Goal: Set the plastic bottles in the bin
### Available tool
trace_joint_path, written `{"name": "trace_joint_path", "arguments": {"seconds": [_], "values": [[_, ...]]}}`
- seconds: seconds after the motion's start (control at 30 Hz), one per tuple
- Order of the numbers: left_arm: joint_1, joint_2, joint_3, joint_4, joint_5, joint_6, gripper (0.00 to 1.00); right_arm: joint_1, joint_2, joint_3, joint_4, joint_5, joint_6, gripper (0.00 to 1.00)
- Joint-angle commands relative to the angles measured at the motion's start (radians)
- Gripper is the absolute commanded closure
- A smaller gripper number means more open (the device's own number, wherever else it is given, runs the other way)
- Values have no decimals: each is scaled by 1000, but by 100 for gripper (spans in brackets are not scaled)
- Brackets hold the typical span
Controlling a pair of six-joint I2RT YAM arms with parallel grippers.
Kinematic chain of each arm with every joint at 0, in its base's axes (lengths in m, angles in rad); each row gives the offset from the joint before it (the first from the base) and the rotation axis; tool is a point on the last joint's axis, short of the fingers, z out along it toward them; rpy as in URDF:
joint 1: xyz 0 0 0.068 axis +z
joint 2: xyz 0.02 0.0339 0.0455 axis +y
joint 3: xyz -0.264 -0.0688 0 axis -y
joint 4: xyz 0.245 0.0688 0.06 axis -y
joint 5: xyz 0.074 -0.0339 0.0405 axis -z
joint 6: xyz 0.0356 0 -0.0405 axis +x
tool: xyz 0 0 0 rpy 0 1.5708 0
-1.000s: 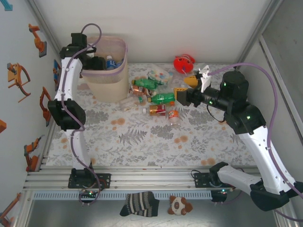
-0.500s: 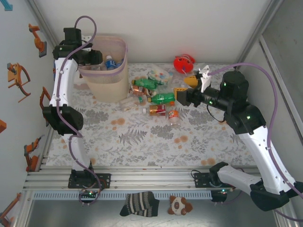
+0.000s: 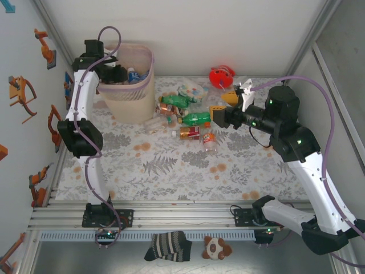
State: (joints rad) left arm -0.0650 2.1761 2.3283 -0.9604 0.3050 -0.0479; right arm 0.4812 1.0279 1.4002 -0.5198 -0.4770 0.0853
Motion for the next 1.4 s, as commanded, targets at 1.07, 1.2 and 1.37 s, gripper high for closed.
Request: {"name": "trace_joint_path", "arguments": {"seconds": [1.07,1.2,1.37], "values": [[-115,-412,-198,131,69,139,67,7,14,10,30,2,19,31],[-184,-474,-276,157,47,214,66,8,15,11,34,2,21,31],[-292,-544,-397,193,-8,339,63,8,18,11,37,2,19,31]]}}
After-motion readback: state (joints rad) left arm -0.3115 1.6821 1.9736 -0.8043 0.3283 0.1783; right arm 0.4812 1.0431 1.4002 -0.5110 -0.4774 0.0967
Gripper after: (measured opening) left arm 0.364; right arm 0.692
